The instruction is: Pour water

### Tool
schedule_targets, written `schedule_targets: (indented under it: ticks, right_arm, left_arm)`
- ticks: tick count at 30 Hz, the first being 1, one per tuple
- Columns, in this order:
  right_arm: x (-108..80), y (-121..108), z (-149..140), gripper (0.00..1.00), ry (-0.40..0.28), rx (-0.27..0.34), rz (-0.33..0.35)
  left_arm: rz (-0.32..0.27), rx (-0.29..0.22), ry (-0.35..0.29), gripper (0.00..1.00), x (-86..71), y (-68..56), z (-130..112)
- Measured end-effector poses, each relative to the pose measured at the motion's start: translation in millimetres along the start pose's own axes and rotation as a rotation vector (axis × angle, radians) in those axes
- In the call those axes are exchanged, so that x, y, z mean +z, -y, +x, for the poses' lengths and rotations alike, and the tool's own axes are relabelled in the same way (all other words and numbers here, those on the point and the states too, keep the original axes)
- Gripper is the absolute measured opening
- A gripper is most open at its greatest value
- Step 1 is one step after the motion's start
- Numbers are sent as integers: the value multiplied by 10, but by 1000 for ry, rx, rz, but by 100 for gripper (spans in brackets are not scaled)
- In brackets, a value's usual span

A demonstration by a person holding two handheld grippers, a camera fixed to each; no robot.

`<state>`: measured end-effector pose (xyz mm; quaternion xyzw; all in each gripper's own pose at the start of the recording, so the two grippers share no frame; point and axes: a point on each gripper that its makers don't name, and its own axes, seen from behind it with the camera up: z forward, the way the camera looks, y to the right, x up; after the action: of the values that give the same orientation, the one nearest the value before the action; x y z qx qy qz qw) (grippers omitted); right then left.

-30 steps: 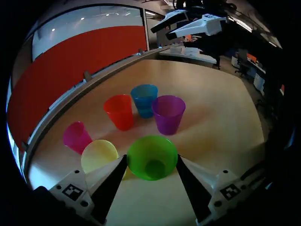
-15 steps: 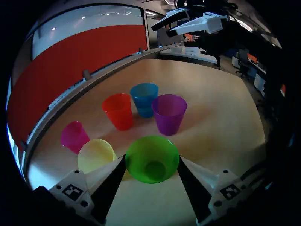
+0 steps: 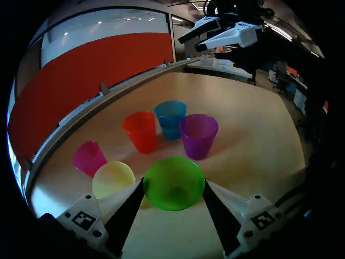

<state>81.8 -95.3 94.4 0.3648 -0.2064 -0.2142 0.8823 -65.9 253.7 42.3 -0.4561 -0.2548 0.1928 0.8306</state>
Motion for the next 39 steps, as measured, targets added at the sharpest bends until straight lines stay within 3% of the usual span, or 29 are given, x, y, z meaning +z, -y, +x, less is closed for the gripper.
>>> schedule_targets:
  ticks: [27, 39]
  right_arm:
    - [250, -24, -194, 99, 36, 24, 29]
    - [357, -31, -270, 100, 53, 31, 42]
  left_arm:
    - [51, -20, -132, 89, -495, 56, 451]
    - [83, -46, -241, 89, -701, 109, 766]
